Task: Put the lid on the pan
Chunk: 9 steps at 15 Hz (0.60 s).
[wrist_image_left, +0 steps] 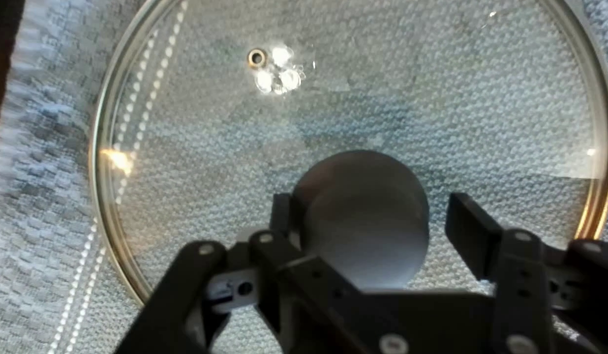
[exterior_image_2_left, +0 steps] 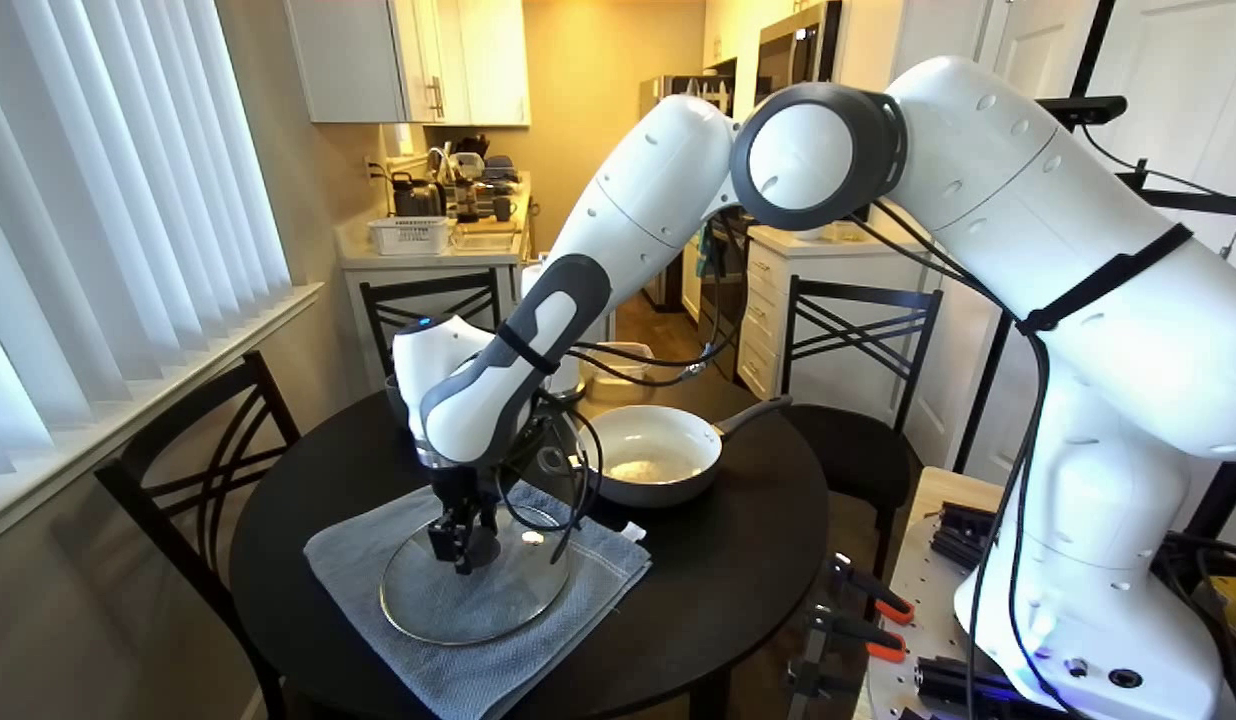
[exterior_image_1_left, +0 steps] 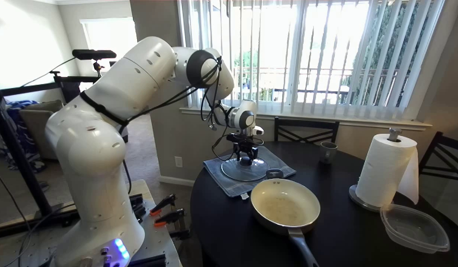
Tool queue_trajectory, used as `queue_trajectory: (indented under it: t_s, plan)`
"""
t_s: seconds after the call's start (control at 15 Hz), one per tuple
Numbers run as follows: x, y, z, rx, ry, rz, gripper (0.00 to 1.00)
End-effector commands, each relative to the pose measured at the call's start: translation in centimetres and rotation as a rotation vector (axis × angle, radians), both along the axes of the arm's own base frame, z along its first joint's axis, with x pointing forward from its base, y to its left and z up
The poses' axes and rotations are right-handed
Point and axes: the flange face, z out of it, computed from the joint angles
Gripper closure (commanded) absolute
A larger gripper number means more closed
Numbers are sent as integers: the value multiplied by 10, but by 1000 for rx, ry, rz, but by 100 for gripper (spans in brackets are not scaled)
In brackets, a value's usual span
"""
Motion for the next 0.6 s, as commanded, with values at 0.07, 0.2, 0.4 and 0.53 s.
queue_trajectory:
  t_s: [0.07,0.2,0.4,0.53]
  plan:
    - [5,-3,6,-10,-22,7,56]
    - [6,-3,11,-9,-28,3,66]
    - [5,-4,13,-7,-30,2,67]
    - [4,-4,16,-13,-15,-10,67]
